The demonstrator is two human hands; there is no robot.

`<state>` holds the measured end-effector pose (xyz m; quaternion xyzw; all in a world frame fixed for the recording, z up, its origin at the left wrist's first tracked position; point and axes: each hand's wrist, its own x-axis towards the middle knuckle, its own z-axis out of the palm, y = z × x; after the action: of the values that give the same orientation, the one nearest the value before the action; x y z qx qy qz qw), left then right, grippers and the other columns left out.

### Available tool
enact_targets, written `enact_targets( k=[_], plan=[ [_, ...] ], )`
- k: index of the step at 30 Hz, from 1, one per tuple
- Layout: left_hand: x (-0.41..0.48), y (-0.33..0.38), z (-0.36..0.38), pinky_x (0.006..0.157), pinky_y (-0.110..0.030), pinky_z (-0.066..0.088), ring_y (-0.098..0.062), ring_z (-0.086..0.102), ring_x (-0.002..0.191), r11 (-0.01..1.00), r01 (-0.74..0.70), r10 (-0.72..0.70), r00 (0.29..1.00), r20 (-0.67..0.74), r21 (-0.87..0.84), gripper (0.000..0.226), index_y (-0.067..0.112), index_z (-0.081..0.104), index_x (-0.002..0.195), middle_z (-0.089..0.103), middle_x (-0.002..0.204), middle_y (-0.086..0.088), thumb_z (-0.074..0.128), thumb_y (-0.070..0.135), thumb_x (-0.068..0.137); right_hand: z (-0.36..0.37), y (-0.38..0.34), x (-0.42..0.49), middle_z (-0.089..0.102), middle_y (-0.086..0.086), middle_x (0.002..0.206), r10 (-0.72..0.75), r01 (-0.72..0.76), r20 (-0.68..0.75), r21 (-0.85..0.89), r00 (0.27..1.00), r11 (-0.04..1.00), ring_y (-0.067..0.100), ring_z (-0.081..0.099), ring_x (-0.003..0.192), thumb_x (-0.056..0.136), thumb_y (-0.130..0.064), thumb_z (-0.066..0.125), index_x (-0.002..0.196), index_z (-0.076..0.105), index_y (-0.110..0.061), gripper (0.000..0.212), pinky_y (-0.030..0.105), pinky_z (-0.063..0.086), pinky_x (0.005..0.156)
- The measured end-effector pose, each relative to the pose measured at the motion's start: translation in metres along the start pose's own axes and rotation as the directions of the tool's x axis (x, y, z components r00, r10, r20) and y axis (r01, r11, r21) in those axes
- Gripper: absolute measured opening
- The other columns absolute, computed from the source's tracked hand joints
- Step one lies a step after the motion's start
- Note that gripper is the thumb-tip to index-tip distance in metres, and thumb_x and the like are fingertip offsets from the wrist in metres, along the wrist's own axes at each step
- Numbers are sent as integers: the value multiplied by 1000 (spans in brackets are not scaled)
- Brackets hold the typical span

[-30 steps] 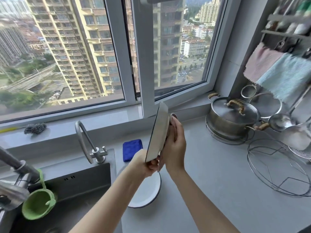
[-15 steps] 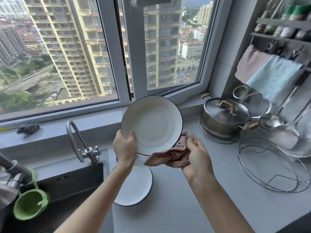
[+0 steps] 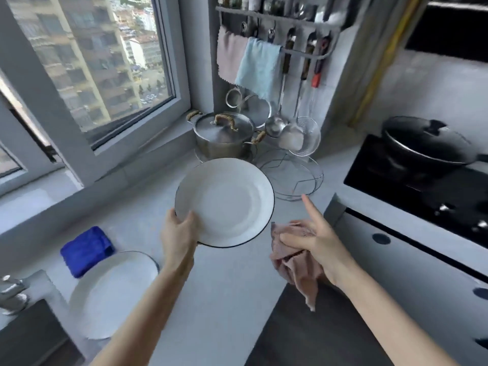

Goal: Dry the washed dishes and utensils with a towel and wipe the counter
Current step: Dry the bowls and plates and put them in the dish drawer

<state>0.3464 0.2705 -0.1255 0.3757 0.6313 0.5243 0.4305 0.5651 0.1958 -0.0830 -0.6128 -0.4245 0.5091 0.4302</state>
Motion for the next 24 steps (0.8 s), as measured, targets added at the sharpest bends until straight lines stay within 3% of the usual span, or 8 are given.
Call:
enact_targets(
  k=[5, 8, 12, 14, 16, 18, 20, 24],
  plan=[
    [-59, -4, 90, 52, -30, 35, -19, 44, 62, 995, -72, 51, 954, 297, 62, 4, 17, 53, 79, 53, 72, 1, 53, 21, 78, -69, 23, -35, 71, 0, 103, 59, -31, -192, 145, 980, 989, 12, 66, 101, 62, -47, 74, 138, 35, -50, 85, 29, 44, 99],
    [-102, -8, 148, 54, -31, 37, -18, 48, 64, 990, -115, 61, 884, 464, 88, 8, 22, 56, 83, 58, 76, 4, 51, 16, 85, -124, 43, -69, 72, 3, 107, 103, -6, -267, 341, 958, 940, 18, 67, 101, 70, -30, 74, 121, 58, -36, 55, 33, 50, 92],
    [-184, -18, 227, 57, -23, 45, -13, 57, 75, 988, -122, 25, 746, 665, 99, 12, 24, 55, 89, 62, 88, 6, 51, 13, 91, -210, 78, -132, 72, 7, 107, 140, 51, -401, 428, 905, 902, 24, 69, 97, 73, -15, 68, 115, 64, -27, 44, 38, 52, 87],
    [-232, -28, 268, 68, -32, 49, -18, 59, 82, 986, -122, 0, 683, 730, 114, 11, 27, 53, 84, 62, 90, 5, 54, 17, 87, -256, 100, -168, 73, 7, 103, 168, 81, -481, 455, 860, 887, 22, 70, 91, 81, -4, 63, 111, 64, -26, 37, 36, 54, 82],
    [-288, -41, 306, 72, -39, 50, -21, 59, 84, 980, -133, -32, 633, 773, 149, 10, 26, 53, 82, 62, 88, 4, 55, 18, 86, -302, 122, -207, 74, 5, 99, 192, 99, -547, 456, 815, 884, 19, 70, 86, 85, 1, 56, 111, 64, -24, 37, 31, 56, 73],
    [-349, -55, 340, 67, -32, 47, -18, 56, 79, 972, -149, -55, 611, 790, 183, 13, 23, 51, 79, 59, 83, 6, 53, 15, 89, -347, 145, -245, 74, 5, 97, 205, 112, -610, 439, 765, 891, 17, 70, 84, 79, -1, 62, 113, 63, -21, 39, 27, 55, 68],
    [-409, -72, 369, 65, -25, 44, -13, 54, 76, 967, -162, -70, 573, 817, 196, 13, 22, 50, 80, 58, 82, 8, 51, 15, 91, -390, 169, -281, 73, 10, 98, 243, 108, -675, 434, 697, 894, 20, 69, 86, 66, -7, 63, 111, 65, -17, 46, 30, 55, 72],
    [-499, -107, 427, 64, -32, 47, -22, 57, 76, 932, -218, -176, 425, 888, 290, 7, 13, 54, 97, 62, 87, 1, 50, 18, 92, -465, 212, -343, 64, 21, 93, 302, 70, -752, 419, 586, 906, 27, 61, 84, 66, -6, 62, 101, 70, -25, 41, 38, 51, 78]
  ],
)
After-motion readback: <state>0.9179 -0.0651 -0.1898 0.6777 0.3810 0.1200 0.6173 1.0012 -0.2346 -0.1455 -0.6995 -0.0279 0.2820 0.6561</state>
